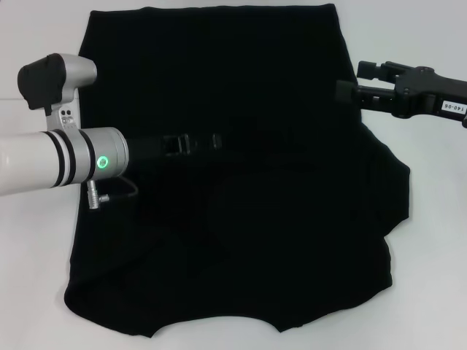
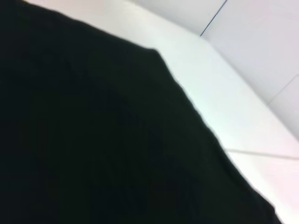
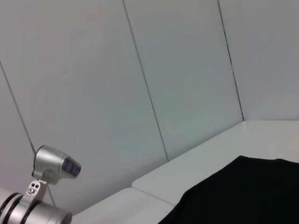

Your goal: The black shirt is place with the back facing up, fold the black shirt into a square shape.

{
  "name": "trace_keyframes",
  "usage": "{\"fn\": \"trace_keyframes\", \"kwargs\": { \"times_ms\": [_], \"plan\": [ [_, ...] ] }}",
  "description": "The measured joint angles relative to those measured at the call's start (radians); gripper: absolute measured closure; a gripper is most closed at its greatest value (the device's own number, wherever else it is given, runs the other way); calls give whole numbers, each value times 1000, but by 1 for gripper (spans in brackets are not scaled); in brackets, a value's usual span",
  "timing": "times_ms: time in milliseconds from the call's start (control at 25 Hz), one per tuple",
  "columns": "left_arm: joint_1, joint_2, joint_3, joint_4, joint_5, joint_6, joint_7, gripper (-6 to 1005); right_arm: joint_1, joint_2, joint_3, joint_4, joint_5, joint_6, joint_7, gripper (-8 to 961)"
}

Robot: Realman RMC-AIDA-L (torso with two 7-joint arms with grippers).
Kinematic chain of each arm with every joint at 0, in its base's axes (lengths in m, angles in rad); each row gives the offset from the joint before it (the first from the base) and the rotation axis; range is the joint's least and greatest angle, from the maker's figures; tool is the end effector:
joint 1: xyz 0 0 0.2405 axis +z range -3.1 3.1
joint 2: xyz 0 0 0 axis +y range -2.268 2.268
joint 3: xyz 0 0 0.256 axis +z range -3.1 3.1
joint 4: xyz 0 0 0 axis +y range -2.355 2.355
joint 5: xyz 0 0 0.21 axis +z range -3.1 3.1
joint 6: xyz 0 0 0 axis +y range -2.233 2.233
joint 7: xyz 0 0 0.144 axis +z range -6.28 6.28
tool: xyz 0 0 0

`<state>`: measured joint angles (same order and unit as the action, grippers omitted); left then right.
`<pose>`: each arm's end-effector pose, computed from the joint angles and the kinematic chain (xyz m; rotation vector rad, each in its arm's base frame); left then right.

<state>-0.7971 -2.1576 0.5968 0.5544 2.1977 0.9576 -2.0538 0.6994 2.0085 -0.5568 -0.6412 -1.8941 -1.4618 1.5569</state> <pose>-0.2300 0.4251 -0.0382 -2.1914 -1.3777 -0.5792 0.2178 0.4018 0.0546 -2.4926 0.6750 0.8926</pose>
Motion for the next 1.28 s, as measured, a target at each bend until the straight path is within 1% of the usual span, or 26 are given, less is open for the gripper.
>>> {"fn": "trace_keyframes", "kwargs": {
  "times_ms": [80,200,440,560,720,880,1120,1280],
  "plan": [
    [10,1,0,6,-27,14,0,166,-3,-1,0,-5,4,0,0,204],
    [40,8,-2,27,-45,54,1,166,-4,-7,5,-6,7,-2,7,205],
    [127,11,-3,110,-34,121,-7,168,-5,-20,11,-6,7,-2,28,206],
    [175,13,-5,149,-23,159,-9,168,-4,-22,11,-6,7,-4,32,207],
    [199,13,-10,166,-7,163,-9,168,1,-23,7,-6,7,-2,36,208],
    [208,13,-19,172,41,173,-10,168,5,-25,5,-6,7,1,38,209],
    [209,10,-8,167,64,190,-9,168,6,-25,5,-6,7,2,38,211],
    [194,11,-1,141,89,194,-9,168,6,-24,7,-6,7,1,38,212]
  ]
}}
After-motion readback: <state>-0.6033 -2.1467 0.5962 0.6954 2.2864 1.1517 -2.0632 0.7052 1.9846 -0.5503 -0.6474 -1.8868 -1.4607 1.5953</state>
